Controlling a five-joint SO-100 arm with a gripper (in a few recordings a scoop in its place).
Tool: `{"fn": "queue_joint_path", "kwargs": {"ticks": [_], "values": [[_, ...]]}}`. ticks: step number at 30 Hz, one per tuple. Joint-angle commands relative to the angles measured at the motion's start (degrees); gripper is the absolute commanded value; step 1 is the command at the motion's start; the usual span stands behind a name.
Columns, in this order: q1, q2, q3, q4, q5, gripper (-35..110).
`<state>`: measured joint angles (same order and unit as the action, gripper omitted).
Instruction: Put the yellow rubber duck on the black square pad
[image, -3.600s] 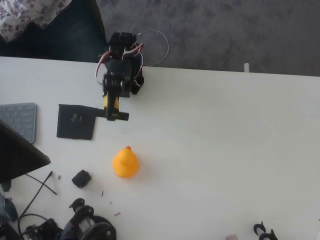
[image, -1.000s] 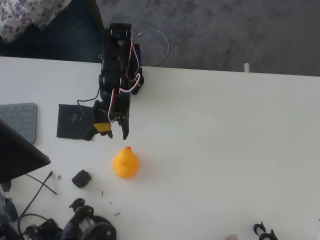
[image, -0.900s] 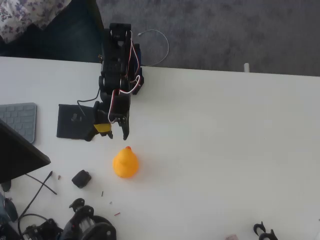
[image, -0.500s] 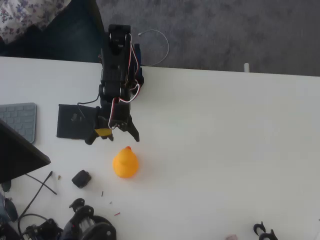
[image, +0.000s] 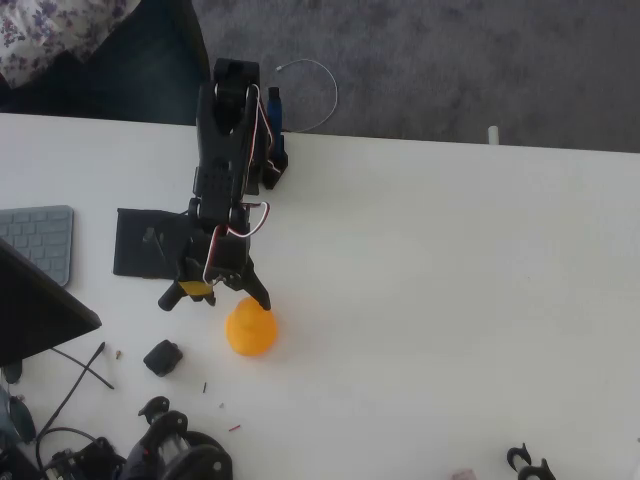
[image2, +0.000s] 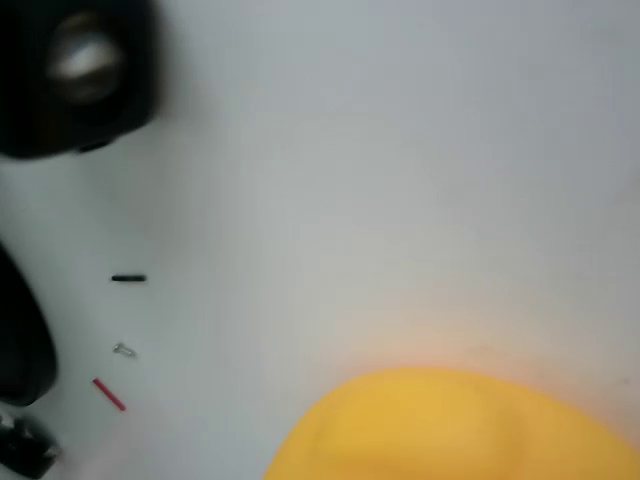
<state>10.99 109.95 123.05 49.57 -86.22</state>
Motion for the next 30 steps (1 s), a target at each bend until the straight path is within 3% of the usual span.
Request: {"fn": "queue_joint_path", "kwargs": {"ticks": [1, 12, 30], "values": [[0.8, -1.7, -1.0, -0.3, -0.4, 42], [-6.2, -3.3, -0.8, -0.3, 3.3, 42], [-5.8, -9.8, -1.0, -6.8, 3.4, 42]]}}
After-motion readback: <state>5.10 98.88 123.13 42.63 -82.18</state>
